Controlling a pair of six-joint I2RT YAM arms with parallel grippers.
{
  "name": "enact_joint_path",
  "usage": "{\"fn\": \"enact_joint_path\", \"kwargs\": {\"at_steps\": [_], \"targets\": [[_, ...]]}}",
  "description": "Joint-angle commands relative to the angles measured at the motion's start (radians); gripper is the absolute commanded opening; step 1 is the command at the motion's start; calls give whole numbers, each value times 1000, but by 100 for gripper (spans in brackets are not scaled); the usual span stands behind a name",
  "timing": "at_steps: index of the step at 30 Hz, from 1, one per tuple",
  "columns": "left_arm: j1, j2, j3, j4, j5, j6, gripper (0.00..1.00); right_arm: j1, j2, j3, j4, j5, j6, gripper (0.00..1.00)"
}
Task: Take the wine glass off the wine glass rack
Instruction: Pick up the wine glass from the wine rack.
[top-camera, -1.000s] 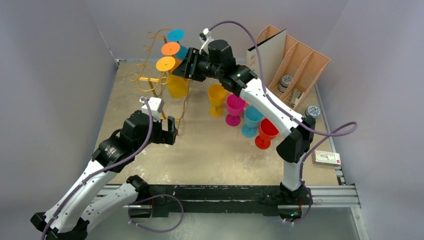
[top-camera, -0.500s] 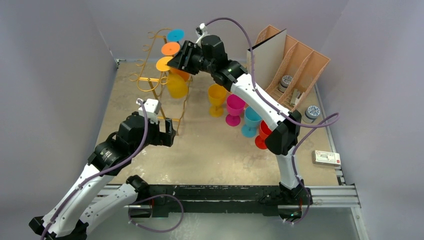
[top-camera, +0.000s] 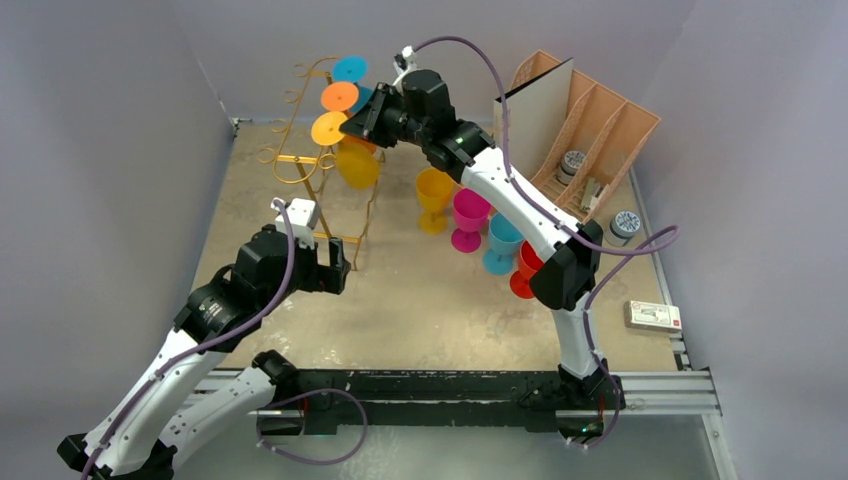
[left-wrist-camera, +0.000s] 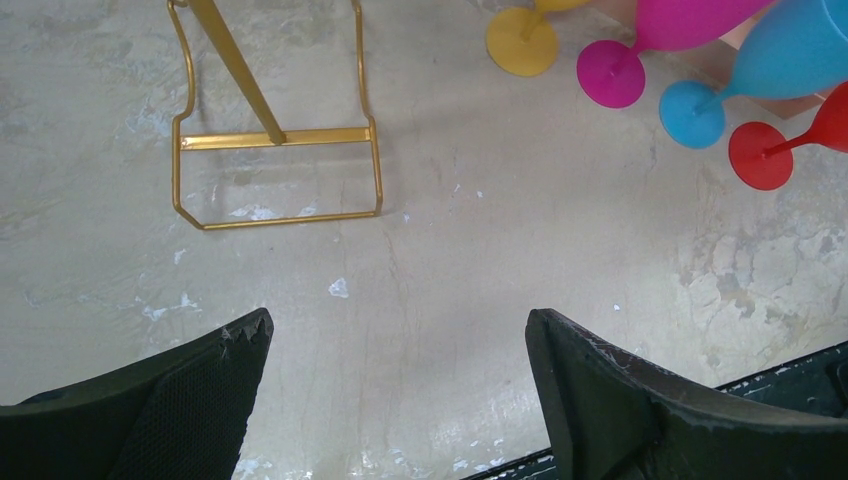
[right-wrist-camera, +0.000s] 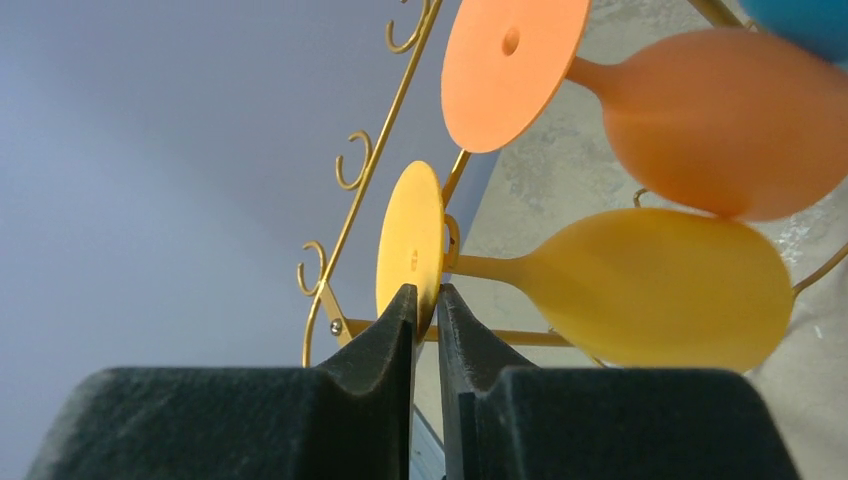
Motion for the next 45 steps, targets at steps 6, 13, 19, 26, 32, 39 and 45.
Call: {"fn": "enact_joint_path", "kwargs": {"at_steps": [6, 13, 19, 26, 32, 39, 45], "targets": [[-4, -12, 22, 25, 8, -13, 96, 1, -20, 2, 74, -31, 111, 4], [-4, -6, 24, 24, 11, -16, 96, 0, -42, -29, 90, -27, 176, 0], [-5, -5, 25, 27, 11, -17, 96, -5, -72, -68, 96, -4, 219, 0], [-4, -1, 26, 31, 11, -19, 96, -12, -85, -91, 92, -5, 238, 0], [-5, 3, 27, 35, 14, -19, 96, -13, -99, -123, 100, -7, 248, 0], [-4, 4, 27, 37, 14, -22, 96, -17, -96, -125, 120, -31, 283, 1], [-4, 6, 28, 40, 15, -24, 96, -24, -106, -148, 161, -37, 382, 0]]}}
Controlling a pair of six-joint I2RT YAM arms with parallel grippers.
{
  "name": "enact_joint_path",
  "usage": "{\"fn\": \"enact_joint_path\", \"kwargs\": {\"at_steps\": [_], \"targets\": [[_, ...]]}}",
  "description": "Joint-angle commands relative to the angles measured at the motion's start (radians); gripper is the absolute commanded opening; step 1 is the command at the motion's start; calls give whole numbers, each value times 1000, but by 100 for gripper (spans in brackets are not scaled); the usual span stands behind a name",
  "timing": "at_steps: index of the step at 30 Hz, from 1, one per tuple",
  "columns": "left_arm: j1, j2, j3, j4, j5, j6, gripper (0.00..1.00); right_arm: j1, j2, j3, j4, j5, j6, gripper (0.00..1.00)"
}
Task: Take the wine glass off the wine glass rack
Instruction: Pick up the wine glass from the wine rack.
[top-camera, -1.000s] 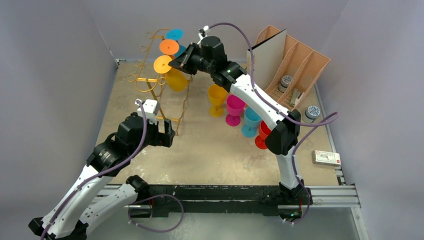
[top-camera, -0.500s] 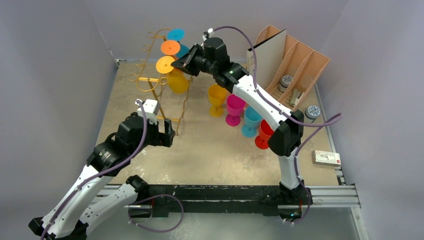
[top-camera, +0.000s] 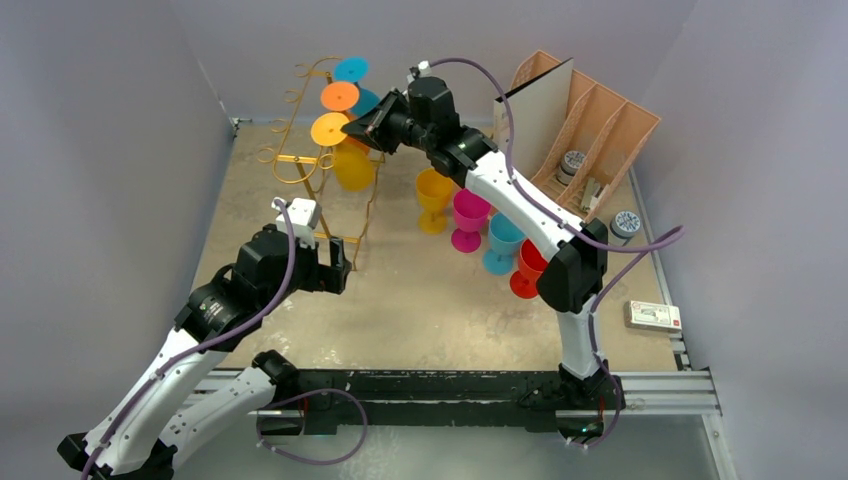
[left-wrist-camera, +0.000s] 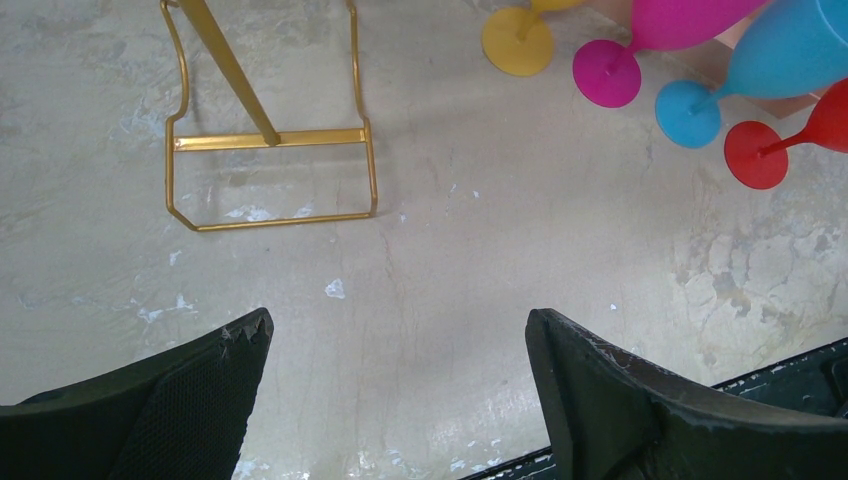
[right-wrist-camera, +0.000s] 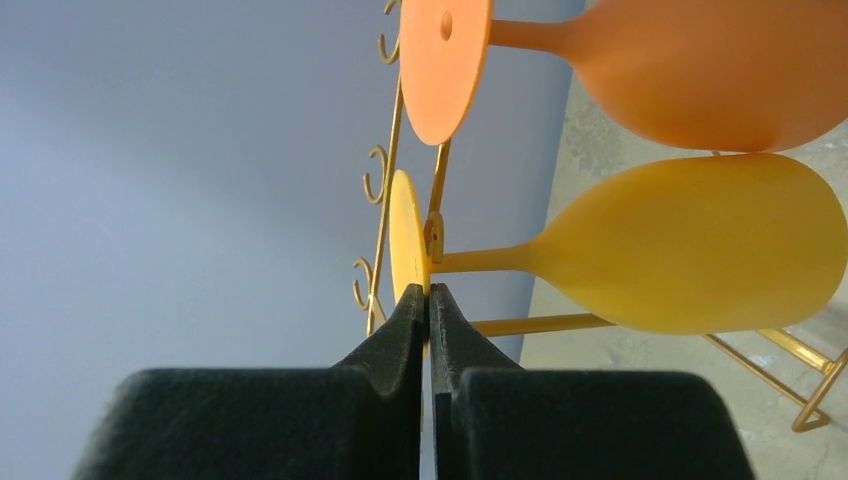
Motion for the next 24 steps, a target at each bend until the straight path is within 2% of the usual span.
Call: {"fn": "enact_joint_path", "kwargs": {"at_steps": [1, 7, 24], "targets": [[-4, 2, 28, 35, 10, -23, 96, -8, -63, -24, 78, -21, 101, 0], [-4, 3, 27, 38, 12, -25, 96, -14, -86, -63, 124, -8, 176, 0], [-5, 2, 25, 41, 11, -29, 96, -25, -119, -102, 152, -15, 212, 0]]}}
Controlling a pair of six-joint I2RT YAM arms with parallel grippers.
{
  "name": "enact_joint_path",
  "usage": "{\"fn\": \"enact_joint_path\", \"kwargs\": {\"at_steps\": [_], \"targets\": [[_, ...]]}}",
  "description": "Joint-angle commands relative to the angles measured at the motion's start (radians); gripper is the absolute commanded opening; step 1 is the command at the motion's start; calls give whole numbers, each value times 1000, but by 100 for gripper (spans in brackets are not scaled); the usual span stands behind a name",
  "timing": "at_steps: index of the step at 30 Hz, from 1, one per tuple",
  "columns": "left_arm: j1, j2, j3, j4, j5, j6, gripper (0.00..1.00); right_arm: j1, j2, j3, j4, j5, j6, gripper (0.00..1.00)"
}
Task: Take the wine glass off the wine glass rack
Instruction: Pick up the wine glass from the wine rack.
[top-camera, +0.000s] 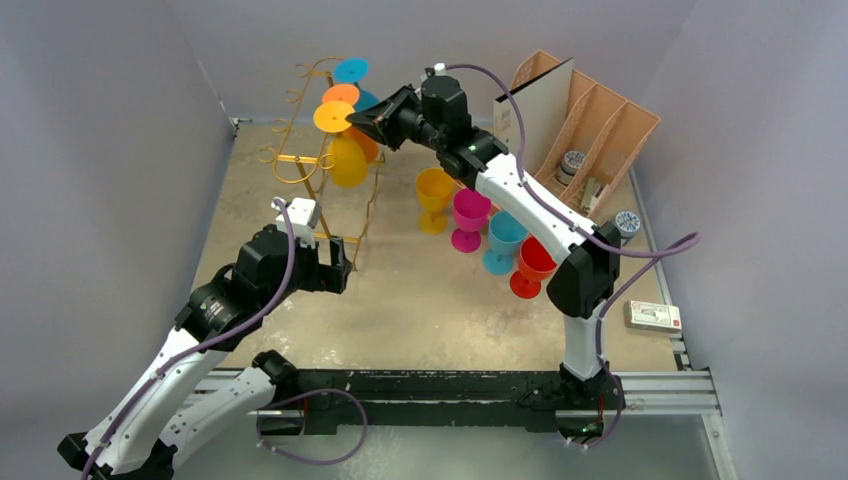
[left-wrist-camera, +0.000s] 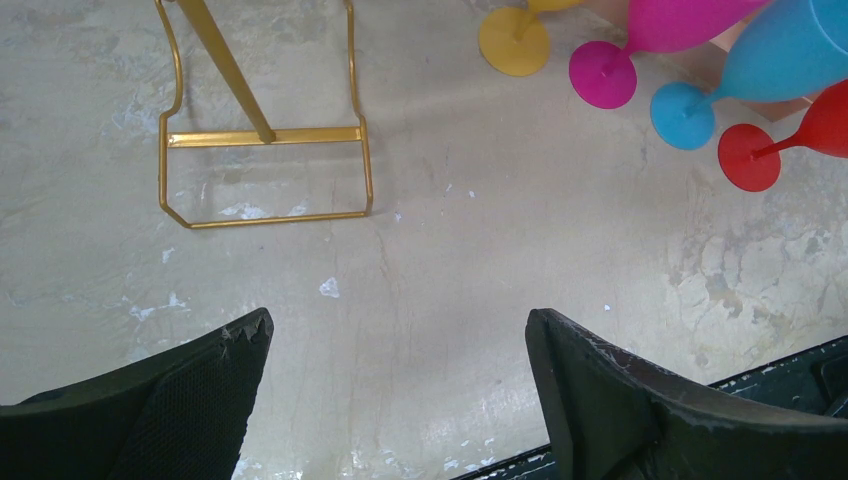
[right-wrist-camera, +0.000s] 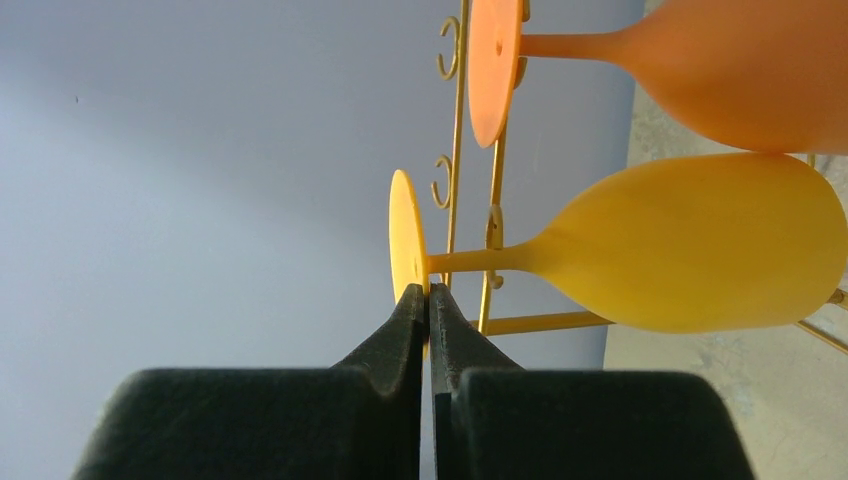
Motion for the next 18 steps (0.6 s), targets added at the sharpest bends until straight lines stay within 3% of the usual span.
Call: {"fn": "enact_joint_path", "kwargs": {"at_steps": [1, 18], "targets": [[-5, 1, 26, 41, 7, -13, 96, -5, -56, -11, 55, -9, 13, 0], [-5, -1, 24, 40, 12, -16, 96, -25, -97, -55, 54, -1, -32, 0]]}}
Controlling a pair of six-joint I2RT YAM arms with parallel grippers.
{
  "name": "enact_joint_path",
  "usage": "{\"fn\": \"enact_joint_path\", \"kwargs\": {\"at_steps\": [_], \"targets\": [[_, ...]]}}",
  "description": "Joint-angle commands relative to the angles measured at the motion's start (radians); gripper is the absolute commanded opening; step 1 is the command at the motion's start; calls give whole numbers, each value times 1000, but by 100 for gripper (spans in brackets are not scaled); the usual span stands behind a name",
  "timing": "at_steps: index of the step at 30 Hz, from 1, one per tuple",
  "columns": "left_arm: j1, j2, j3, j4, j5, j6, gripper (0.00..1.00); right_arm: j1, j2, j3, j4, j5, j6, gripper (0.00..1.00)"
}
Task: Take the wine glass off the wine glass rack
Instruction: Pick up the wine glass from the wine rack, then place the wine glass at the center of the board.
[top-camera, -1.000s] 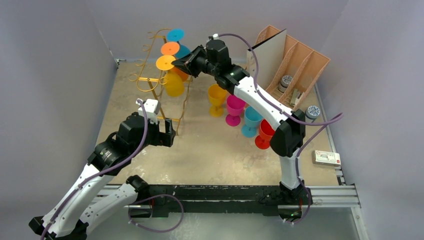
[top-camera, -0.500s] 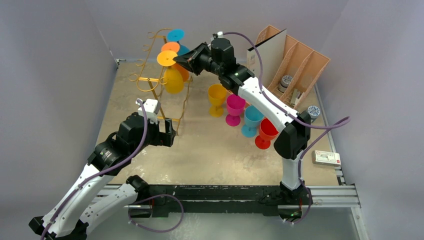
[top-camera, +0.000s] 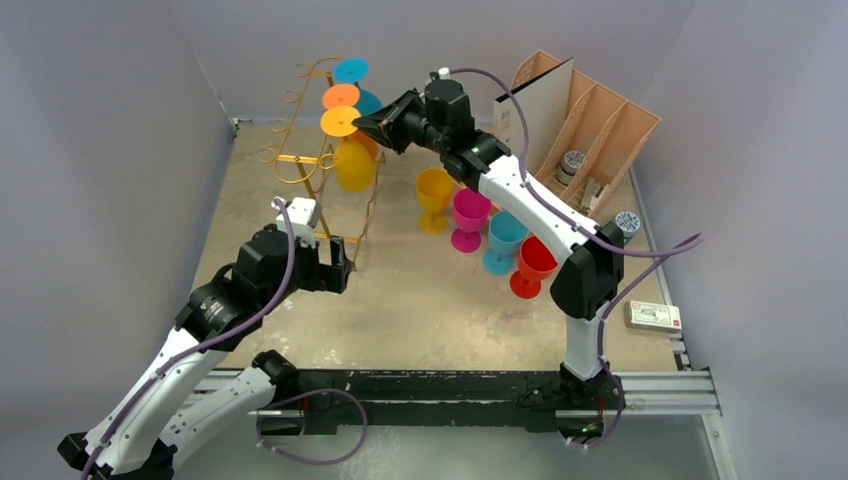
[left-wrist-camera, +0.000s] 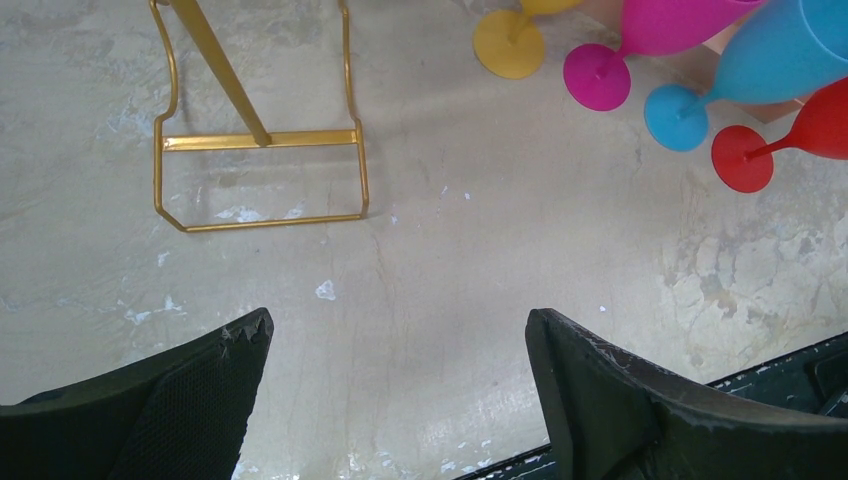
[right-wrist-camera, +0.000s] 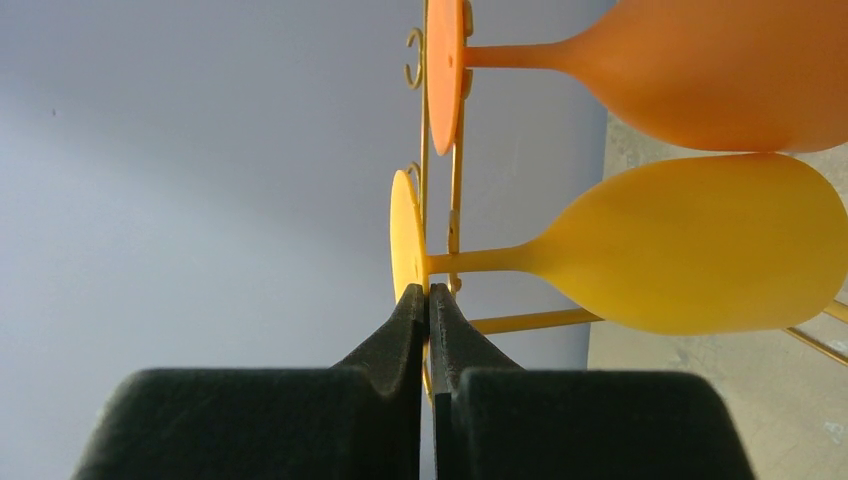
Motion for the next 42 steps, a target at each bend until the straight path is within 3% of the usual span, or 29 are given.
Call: {"fn": "enact_joint_path", "kwargs": {"at_steps": [1, 11, 20, 31, 37, 42], "targets": [[-4, 1, 24, 34, 5, -16, 96, -13, -78, 4, 39, -4, -27, 0], [-4, 6, 25, 43, 15, -16, 96, -16, -138, -81, 61, -9, -44, 0], [-4, 8, 30, 63, 48, -25, 92, -17, -272, -278, 144, -7, -163, 0], [-4, 19, 39, 133, 115, -106, 89, -17, -467, -479, 190, -126, -480, 0], [-5, 10, 23, 197, 161, -173, 96, -18, -603, -517, 18, -220, -804, 0], [-4, -22, -4, 342, 302, -190, 96, -18, -714, -592, -103, -306, -944, 0]]}}
